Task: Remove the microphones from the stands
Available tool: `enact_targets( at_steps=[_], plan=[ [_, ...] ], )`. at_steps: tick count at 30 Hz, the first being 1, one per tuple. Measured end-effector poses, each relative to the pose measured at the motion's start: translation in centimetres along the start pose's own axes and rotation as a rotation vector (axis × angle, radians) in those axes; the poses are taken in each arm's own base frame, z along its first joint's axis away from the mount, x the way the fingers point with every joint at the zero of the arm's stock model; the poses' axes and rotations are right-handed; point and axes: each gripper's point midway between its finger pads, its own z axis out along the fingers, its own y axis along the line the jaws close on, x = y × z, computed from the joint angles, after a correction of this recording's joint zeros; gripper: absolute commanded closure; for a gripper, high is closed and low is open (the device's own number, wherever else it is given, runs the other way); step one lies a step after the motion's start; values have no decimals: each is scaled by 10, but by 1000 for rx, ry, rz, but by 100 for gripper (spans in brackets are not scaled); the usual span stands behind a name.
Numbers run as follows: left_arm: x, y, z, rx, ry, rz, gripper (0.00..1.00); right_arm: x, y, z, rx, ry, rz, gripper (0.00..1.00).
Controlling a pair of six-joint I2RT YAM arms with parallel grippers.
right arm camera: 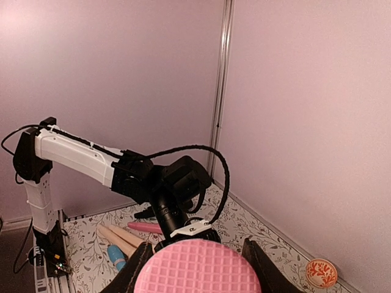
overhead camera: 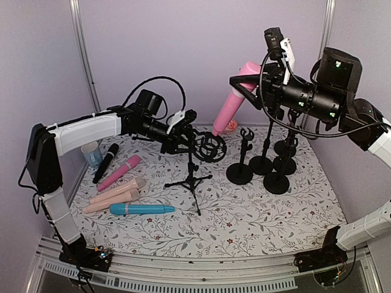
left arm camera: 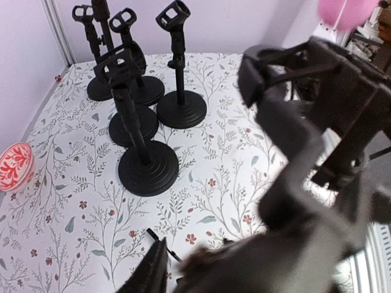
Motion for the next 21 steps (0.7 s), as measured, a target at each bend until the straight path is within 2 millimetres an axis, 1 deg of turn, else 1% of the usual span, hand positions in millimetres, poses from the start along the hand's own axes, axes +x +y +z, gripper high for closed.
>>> enact_targets(
  at_steps=[2, 4, 5, 6, 8, 11, 13, 14, 17, 19, 21],
  plan=[
    [5, 1, 0, -13, 24, -9, 33, -14, -1, -9, 3, -42, 0, 91],
    [10, 3, 0, -26, 46, -14, 16, -26, -2, -17, 6, -82, 0, 91],
    [12, 3, 0, -31, 56, -17, 5, -30, -2, -19, 7, -95, 1, 91],
    [13, 4, -1, -36, 62, -14, 2, -33, -2, -20, 8, -110, 3, 91],
    [15, 5, -5, -59, 87, -28, 1, -39, -3, -21, 9, -134, 9, 92],
    [11, 7, -20, -107, 104, -23, 1, -43, -3, -20, 10, -158, 19, 92],
    [2, 8, -38, -144, 100, -16, 1, -46, -3, -17, 10, -175, 26, 93],
    [-3, 9, -52, -167, 95, -16, 1, -48, -3, -13, 10, -187, 33, 93],
    [-20, 13, -93, -239, 69, -11, 1, -44, -3, 3, 6, -200, 48, 93],
    [-34, 12, -118, -281, 45, 5, 3, -37, -1, 22, -4, -195, 62, 93],
    [-50, 4, -135, -292, 16, 26, 6, -27, 3, 49, -26, -179, 78, 94]
  ],
)
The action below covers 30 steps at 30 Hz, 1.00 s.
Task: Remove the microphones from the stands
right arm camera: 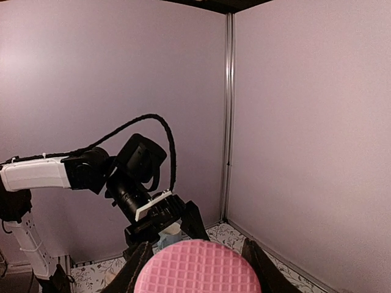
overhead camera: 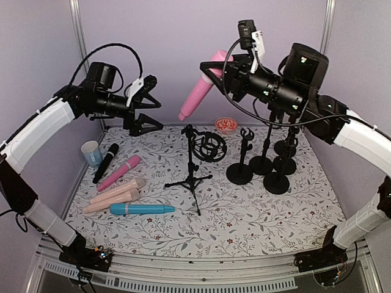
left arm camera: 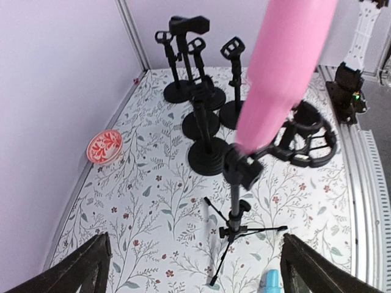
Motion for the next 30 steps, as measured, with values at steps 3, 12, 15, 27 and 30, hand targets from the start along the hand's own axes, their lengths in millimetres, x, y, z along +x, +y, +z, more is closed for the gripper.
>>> enact_targets(
  at_steps=[3, 12, 15, 27, 30],
  plan=[
    [-19, -13, -13, 31, -44, 16, 13, 24, 5, 36, -37, 25, 39, 95],
    [-21, -33, -19, 118, -58, -14, 32, 86, 22, 93, -143, 97, 159, 96],
    [-15, -37, -18, 133, -48, -21, 39, 87, 25, 96, -164, 83, 183, 96],
    [-2, -35, -16, 120, -9, -18, 100, 82, 25, 104, -206, 40, 278, 27],
    [14, -28, -17, 78, 36, -27, 100, 82, 19, 102, -187, 40, 291, 16]
  ],
)
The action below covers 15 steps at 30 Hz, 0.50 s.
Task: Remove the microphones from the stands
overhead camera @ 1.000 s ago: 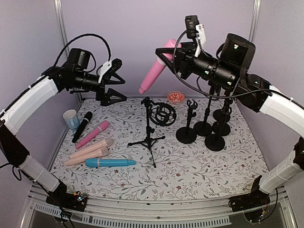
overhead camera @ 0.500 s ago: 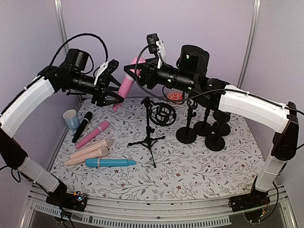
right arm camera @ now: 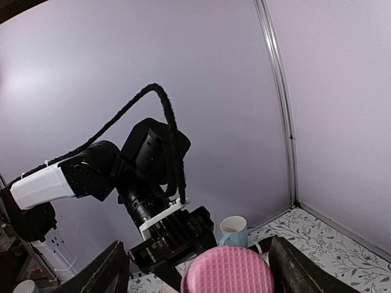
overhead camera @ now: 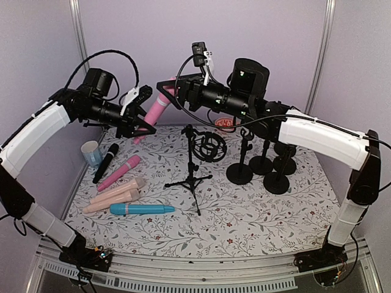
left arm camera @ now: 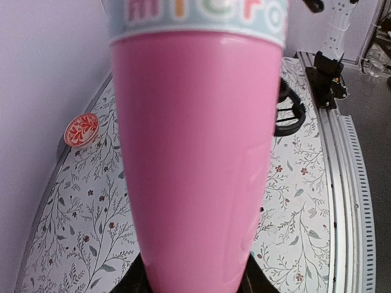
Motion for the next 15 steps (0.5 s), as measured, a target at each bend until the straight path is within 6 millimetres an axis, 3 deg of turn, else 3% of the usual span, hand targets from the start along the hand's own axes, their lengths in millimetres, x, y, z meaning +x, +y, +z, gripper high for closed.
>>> enact_targets(
  at_steps=[5, 10, 12, 15],
  plan=[
    [47, 39, -14, -154, 119, -71, 100, -16, -13, -23, 70, -14, -5, 13],
    [124, 82, -35, -330, 287, -187, 100, -48, -12, -64, 130, -61, -16, 13],
    [161, 85, -34, -362, 366, -222, 100, -57, -9, -81, 150, -77, -14, 15],
    [225, 69, -25, -359, 513, -276, 100, -56, -7, -109, 192, -72, 5, 19]
  ],
)
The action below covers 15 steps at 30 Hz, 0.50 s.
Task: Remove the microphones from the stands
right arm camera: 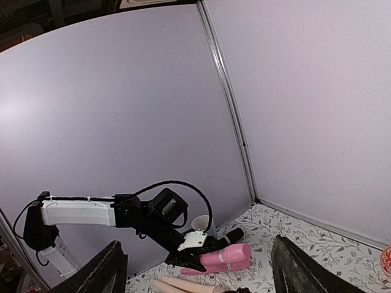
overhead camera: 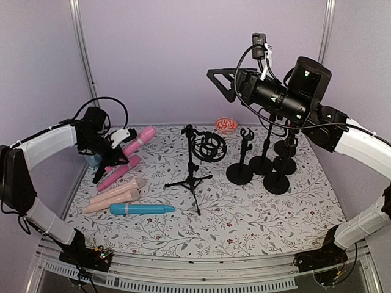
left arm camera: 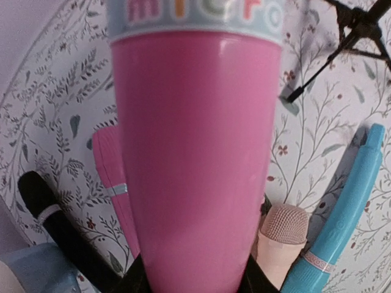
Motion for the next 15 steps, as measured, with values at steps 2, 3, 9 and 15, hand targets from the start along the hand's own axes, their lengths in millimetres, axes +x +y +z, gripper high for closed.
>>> enact_targets(
  at_steps=[2, 3, 9, 15],
  plan=[
    [31, -6, 18, 0, 87, -13, 100, 5, -4, -16, 28, 18, 20, 21],
    [42, -8, 24, -1, 119, -19, 100, 10, -6, -25, 44, 34, 36, 22],
    [81, 0, 48, -50, 238, -34, 100, 50, -20, -75, 132, 159, 152, 27],
    [89, 9, 57, -85, 266, -34, 99, 130, -30, -122, 196, 378, 343, 29]
  ],
)
